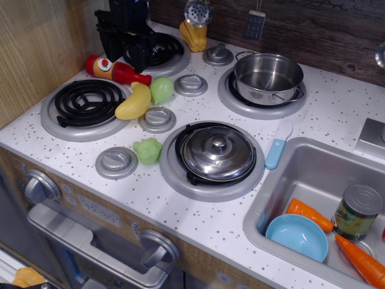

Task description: Put lid on pot or pan

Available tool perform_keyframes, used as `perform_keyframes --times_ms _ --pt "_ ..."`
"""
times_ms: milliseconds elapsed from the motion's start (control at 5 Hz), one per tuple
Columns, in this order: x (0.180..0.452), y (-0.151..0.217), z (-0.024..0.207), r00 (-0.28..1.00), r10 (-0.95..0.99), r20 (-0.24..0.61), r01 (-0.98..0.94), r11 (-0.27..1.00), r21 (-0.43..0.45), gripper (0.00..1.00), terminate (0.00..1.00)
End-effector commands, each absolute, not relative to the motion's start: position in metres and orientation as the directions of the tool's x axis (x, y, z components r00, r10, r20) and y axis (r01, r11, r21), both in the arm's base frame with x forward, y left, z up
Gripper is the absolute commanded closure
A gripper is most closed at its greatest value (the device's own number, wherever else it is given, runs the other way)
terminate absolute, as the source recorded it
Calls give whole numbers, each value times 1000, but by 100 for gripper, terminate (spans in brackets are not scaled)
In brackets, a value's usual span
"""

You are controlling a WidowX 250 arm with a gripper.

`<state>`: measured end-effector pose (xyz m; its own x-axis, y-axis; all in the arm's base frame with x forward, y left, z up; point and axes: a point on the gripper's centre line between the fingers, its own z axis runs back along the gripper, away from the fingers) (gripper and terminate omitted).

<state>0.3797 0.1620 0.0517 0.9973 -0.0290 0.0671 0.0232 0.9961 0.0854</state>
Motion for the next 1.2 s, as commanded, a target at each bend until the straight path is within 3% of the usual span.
perform_keyframes --times_ms 0,200,600,800,1000 --pt "380 162 52 997 -29 67 23 996 85 0 0" --pt "364 130 77 995 68 71 -78 986 146 0 0" --pt "325 58 122 974 206 94 -216 970 113 0 0" --pt "314 21 124 969 230 91 -238 968 79 0 0" --pt "312 -1 110 977 191 91 -200 975 97 0 0"
